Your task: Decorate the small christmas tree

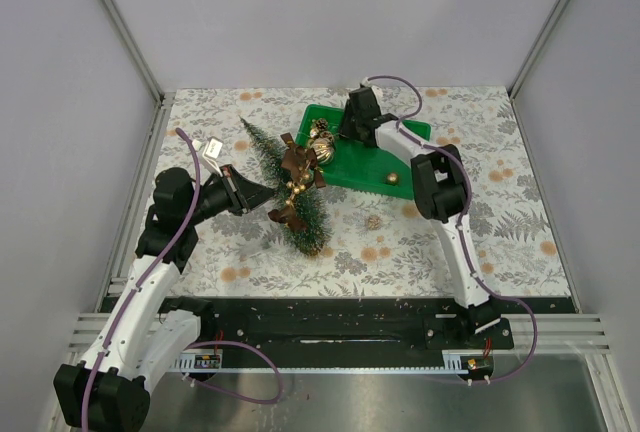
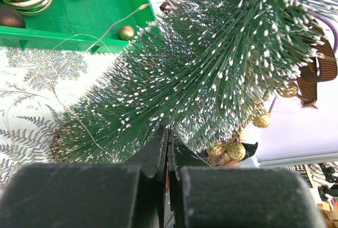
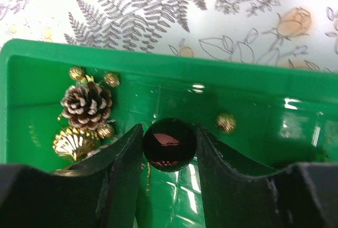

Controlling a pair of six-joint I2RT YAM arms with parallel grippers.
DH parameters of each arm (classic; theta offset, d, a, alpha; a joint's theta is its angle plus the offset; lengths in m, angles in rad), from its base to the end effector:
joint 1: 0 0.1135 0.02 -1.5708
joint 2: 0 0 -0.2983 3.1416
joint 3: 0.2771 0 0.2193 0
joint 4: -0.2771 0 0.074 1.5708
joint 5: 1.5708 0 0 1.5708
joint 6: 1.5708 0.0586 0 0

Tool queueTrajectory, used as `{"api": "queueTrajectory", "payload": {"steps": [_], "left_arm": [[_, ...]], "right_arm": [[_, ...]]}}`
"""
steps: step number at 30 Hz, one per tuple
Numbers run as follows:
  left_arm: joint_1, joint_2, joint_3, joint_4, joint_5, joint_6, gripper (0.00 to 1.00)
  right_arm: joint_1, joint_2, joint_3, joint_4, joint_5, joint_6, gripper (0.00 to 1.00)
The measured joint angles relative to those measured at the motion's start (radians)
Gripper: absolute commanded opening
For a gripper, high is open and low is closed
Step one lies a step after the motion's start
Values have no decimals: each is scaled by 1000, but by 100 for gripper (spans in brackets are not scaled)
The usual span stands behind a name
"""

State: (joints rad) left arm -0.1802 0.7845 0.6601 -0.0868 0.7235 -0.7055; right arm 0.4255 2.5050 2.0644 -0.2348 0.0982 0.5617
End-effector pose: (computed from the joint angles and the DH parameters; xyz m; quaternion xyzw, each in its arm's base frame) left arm 0.1317 -0.0634 0.3329 0.0260 0.7602 -0.5006 0.4133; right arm 0.5302 0.2340 0.1724 0.0825 0.8968 0.1659 0.4017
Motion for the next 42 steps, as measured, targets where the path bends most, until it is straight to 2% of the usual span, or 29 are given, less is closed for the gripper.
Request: {"api": "queueTrajectory", "payload": {"steps": [3, 8, 15, 19, 24, 29, 33, 42], "left_arm": [[0, 0, 0, 0, 0, 0, 0], [0, 0, 0, 0, 0, 0, 0], [0, 0, 0, 1, 1, 0, 0], [0, 0, 0, 2, 3, -1, 0], [1, 0, 0, 2, 3, -1, 0], [1, 0, 0, 2, 3, -1, 0], [1, 0, 0, 2, 3, -1, 0], [1, 0, 0, 2, 4, -1, 0]], "right_arm": [[0, -52, -83, 24, 16, -5, 29], [0, -257, -354, 44, 32, -27, 27], [3, -789, -861, 141, 14, -13, 27], [42, -1070, -1051, 167, -6, 19, 26], [198, -1297, -1162, 146, -14, 72, 26], [297, -1436, -1197, 123, -11, 135, 25], [329, -1488, -1212, 126, -12, 185, 25], [404, -1468, -1280, 158, -12, 259, 24]]}}
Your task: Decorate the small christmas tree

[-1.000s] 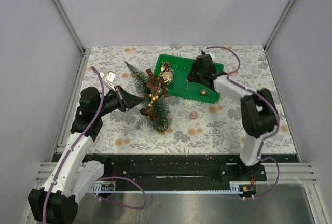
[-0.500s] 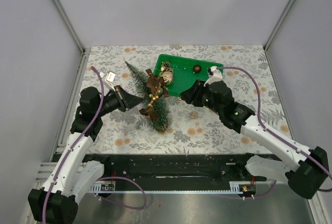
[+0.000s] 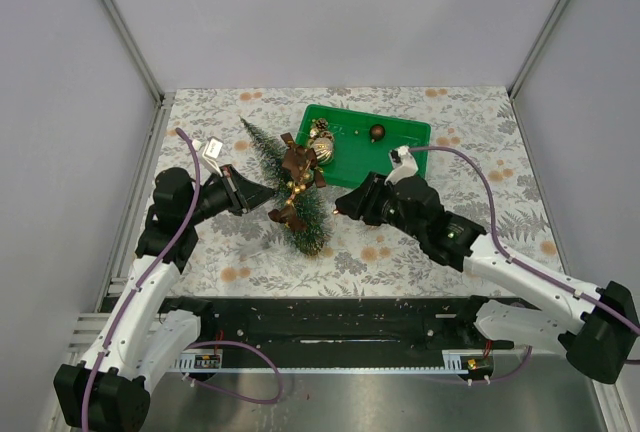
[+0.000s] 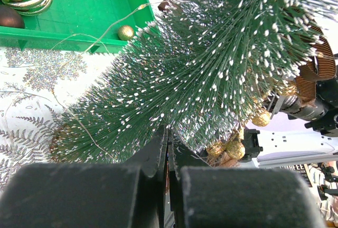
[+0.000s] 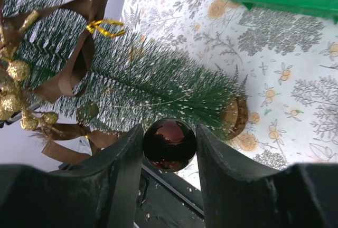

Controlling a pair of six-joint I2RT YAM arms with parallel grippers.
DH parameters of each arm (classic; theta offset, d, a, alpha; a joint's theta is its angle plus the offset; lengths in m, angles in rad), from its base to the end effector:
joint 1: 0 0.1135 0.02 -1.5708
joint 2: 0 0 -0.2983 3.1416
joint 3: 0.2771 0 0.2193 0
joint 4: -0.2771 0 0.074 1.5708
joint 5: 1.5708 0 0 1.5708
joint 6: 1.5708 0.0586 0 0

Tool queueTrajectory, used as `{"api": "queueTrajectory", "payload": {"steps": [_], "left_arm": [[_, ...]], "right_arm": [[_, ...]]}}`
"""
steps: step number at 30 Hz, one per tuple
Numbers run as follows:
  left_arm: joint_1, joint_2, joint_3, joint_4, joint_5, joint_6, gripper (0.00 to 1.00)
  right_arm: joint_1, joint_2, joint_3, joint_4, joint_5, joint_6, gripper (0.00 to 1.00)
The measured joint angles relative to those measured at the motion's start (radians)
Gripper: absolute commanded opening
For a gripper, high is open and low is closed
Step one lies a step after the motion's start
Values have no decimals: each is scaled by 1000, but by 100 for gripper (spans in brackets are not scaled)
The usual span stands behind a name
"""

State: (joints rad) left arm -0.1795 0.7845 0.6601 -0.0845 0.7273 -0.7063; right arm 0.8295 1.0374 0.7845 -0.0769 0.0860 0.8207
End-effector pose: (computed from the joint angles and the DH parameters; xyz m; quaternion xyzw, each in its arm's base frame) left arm 0.1316 -0.0635 0.3332 0.0271 0.7594 -0.5018 0.4132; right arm 0.1474 0.1536 0.3328 0.0214 0.8129 0.4030 0.4198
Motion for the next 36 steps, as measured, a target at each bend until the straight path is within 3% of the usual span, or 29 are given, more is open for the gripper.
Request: {"api": "queueTrajectory", "payload": {"steps": [10, 24, 36], "left_arm": [[0, 0, 0, 0, 1, -2, 0], [0, 0, 0, 0, 3, -2, 0], [0, 0, 0, 3, 3, -7, 0]], "right_arm": [[85, 31, -3, 66, 65, 8, 21], [102, 86, -4, 199, 214, 12, 19], [130, 136, -5, 262, 238, 14, 17]]}}
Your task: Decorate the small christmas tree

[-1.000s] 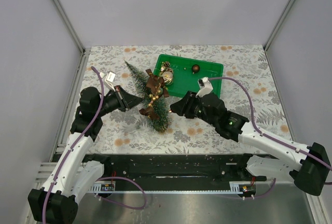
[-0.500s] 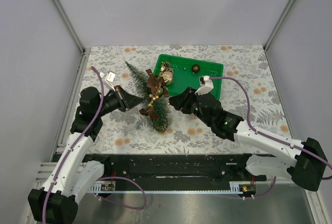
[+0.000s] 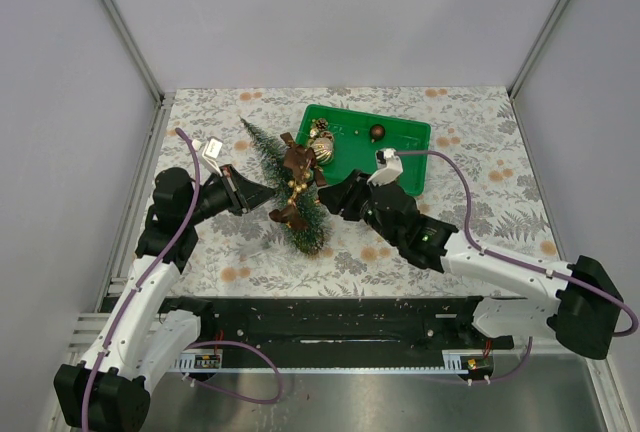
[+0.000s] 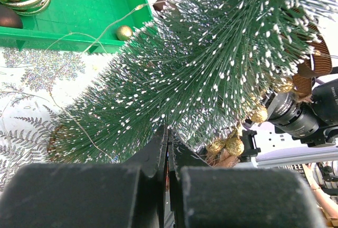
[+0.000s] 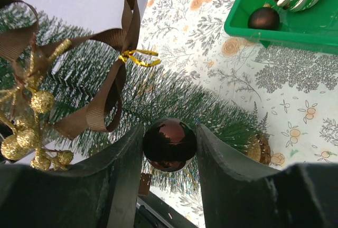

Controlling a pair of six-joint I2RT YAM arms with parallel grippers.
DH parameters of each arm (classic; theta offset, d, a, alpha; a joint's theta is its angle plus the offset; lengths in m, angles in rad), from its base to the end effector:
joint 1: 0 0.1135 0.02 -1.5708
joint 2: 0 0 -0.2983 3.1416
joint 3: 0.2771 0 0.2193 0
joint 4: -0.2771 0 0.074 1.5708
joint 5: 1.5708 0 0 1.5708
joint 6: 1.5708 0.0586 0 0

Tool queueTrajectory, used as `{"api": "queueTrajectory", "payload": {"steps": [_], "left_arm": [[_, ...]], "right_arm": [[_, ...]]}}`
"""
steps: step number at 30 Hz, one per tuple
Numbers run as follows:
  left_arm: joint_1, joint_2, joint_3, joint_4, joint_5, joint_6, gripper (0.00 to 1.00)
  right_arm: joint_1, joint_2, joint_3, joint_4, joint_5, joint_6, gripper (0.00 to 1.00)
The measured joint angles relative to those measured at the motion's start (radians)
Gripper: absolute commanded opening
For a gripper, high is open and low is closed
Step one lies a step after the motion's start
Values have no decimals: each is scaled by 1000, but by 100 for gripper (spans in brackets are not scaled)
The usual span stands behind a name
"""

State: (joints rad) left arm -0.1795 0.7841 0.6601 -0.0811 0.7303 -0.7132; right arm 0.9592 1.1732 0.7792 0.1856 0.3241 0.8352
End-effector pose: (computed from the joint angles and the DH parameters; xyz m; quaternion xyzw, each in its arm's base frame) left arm 0.1315 -0.0636 0.3336 0.0263 0.7584 -0.5043 0.4121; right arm 0.1583 0.1932 0.3362 0.0539 0.7715 0.4076 0.4856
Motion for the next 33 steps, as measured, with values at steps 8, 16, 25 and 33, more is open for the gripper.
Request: {"api": "queueTrajectory", "payload": {"steps": [8, 16, 25, 33], "left_arm": [[0, 0, 0, 2, 0, -4, 0], [0, 0, 0, 3, 0, -5, 0], [0, 0, 0, 5, 1, -14, 0], [1, -6, 0, 5, 1, -15, 0]], "right_arm": [[31, 24, 0, 5, 7, 3, 16], [35, 4, -43, -7, 65, 0, 15], [36, -28, -79, -19, 106, 0, 15], [36, 5, -79, -17, 105, 0, 15]]}}
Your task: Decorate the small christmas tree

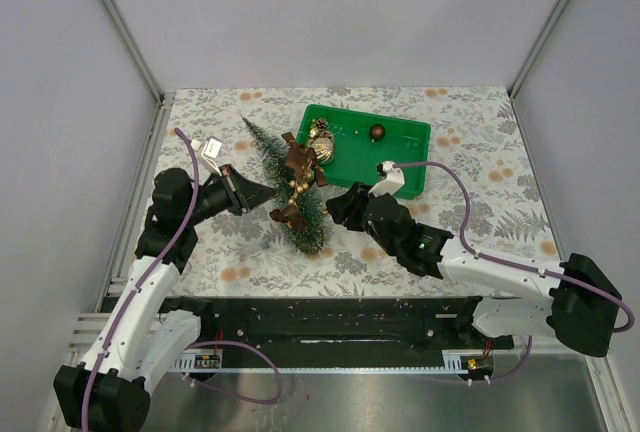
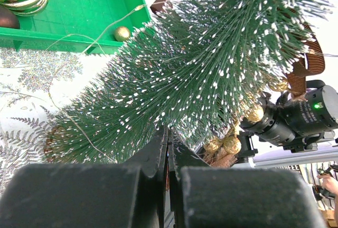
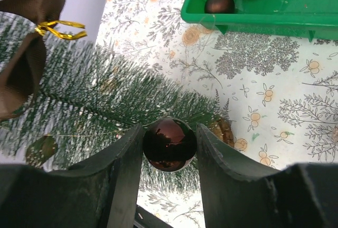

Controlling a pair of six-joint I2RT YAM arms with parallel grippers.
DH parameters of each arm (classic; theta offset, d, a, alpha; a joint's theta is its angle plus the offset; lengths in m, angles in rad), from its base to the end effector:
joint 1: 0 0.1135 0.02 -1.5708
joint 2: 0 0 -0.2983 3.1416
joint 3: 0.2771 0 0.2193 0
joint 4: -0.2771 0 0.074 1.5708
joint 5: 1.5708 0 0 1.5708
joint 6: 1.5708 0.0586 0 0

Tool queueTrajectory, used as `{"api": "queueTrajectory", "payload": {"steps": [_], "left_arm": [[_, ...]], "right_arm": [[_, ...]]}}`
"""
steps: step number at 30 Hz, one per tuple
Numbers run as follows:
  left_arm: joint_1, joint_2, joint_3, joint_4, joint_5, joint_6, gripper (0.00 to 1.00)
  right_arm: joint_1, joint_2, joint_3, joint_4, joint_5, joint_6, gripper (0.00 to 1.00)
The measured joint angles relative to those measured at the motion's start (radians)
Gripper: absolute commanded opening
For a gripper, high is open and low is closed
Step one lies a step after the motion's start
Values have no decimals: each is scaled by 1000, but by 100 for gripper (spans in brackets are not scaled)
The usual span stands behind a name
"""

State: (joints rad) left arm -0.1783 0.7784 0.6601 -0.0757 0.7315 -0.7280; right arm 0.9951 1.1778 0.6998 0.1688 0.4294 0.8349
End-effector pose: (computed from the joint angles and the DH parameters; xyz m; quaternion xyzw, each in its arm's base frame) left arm 0.1304 -0.0633 0.3350 0.0230 0.7558 -0.5081 0.4125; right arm 0.1522 0.1896 0.3066 0.0621 0.7965 0.3518 0.4878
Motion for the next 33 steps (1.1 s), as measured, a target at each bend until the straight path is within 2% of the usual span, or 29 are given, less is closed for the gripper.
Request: {"api": "queueTrajectory", "payload": {"steps": [33], "left_arm": [[1, 0, 0, 3, 3, -6, 0]], "right_arm": [[80, 35, 6, 121, 31, 3, 10]]}}
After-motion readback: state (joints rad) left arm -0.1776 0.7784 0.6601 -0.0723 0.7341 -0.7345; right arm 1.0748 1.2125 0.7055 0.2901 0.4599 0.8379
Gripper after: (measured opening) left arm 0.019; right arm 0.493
